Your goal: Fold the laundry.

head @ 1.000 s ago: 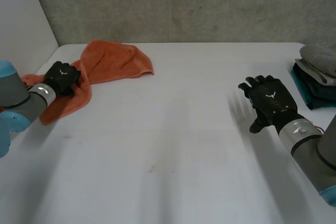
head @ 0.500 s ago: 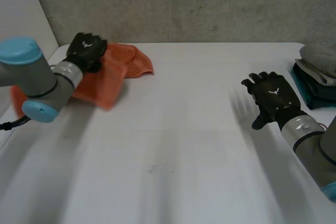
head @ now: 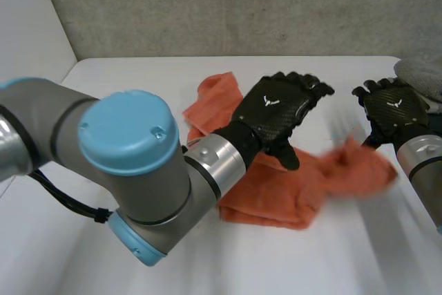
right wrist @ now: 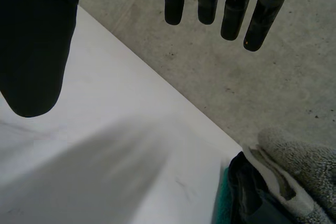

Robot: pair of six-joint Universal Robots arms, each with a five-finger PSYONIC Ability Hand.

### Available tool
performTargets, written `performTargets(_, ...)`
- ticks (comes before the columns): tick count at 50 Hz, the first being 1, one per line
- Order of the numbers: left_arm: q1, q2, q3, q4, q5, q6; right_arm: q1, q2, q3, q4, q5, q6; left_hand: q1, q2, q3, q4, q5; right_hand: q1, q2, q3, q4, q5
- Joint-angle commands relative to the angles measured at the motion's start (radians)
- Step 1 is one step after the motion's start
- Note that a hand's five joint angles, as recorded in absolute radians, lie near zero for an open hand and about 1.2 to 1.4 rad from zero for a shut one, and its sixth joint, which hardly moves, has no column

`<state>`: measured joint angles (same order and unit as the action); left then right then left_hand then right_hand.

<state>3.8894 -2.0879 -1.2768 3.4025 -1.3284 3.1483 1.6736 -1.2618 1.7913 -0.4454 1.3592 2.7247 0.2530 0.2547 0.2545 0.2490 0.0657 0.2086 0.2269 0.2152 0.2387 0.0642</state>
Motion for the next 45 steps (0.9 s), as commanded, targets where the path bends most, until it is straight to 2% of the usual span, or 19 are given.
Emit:
performTargets(1, 0.135, -0.012, -0.001, 0.004, -0.046, 0.018, -0.031, -0.001, -0.055, 0.080, -0.011, 0.001, -0.013, -0.015, -0.015, -0.009, 0.000, -0.034, -0.052, -0.041, -0.064, -0.064)
performTargets(6, 0.228, -0.023, 0.017, 0.011, -0.043, 0.079, -0.049, -0.002, -0.165, 0.322, -0.037, -0.011, 0.010, 0.009, 0.009, 0.014, 0.023, -0.034, -0.052, -0.041, -0.064, -0.064)
performTargets(7, 0.243, -0.027, 0.023, 0.009, -0.041, 0.096, -0.049, -0.002, -0.202, 0.427, -0.057, -0.013, 0.019, 0.017, 0.018, 0.023, 0.032, -0.034, -0.052, -0.041, -0.064, -0.064)
performTargets(10, 0.277, -0.078, 0.065, 0.003, -0.034, 0.189, -0.054, -0.002, -0.256, 0.610, -0.097, -0.013, 0.034, 0.032, 0.032, 0.038, 0.047, -0.034, -0.052, -0.041, -0.064, -0.064)
performTargets(14, 0.300, -0.198, 0.138, -0.020, 0.011, 0.332, -0.052, -0.007, -0.268, 0.740, -0.118, -0.016, 0.037, 0.035, 0.035, 0.041, 0.050, -0.034, -0.052, -0.041, -0.064, -0.064)
performTargets(15, 0.311, -0.240, 0.167, -0.032, 0.037, 0.390, -0.052, -0.010, -0.265, 0.752, -0.120, -0.016, 0.051, 0.050, 0.050, 0.055, 0.064, -0.034, -0.052, -0.041, -0.064, -0.064)
performTargets(19, 0.347, -0.322, 0.238, -0.046, 0.074, 0.498, -0.045, -0.027, -0.219, 0.755, -0.112, -0.022, 0.090, 0.088, 0.088, 0.093, 0.102, -0.034, -0.052, -0.041, -0.064, -0.064)
performTargets(26, 0.364, -0.457, 0.375, -0.035, 0.090, 0.544, -0.041, -0.024, -0.109, 0.674, -0.086, -0.105, 0.093, 0.091, 0.091, 0.097, 0.105, -0.034, -0.052, -0.041, -0.064, -0.064)
performTargets(33, 0.386, -0.564, 0.511, -0.039, 0.175, 0.542, -0.041, -0.016, -0.044, 0.582, -0.022, -0.122, 0.104, 0.103, 0.103, 0.108, 0.117, -0.033, -0.051, -0.040, -0.063, -0.063)
performTargets(39, 0.387, -0.643, 0.620, -0.060, 0.184, 0.542, -0.045, 0.019, -0.032, 0.567, -0.014, -0.123, 0.122, 0.120, 0.120, 0.126, 0.135, 0.161, 0.142, 0.154, 0.131, 0.131)
performTargets(40, 0.387, -0.650, 0.632, -0.066, 0.186, 0.542, -0.045, 0.027, -0.032, 0.562, -0.015, -0.123, 0.125, 0.123, 0.123, 0.129, 0.138, 0.306, 0.288, 0.300, 0.276, 0.276)
performTargets(43, 0.387, -0.679, 0.666, -0.081, 0.187, 0.542, -0.045, 0.032, -0.032, 0.560, -0.023, -0.125, 0.140, 0.138, 0.138, 0.144, 0.152, 0.466, 0.448, 0.459, 0.436, 0.436)
performTargets(45, 0.386, -0.699, 0.686, -0.092, 0.187, 0.542, -0.043, 0.041, -0.032, 0.560, -0.029, -0.125, 0.142, 0.141, 0.141, 0.146, 0.155, 1.013, 0.995, 1.006, 0.983, 0.983)
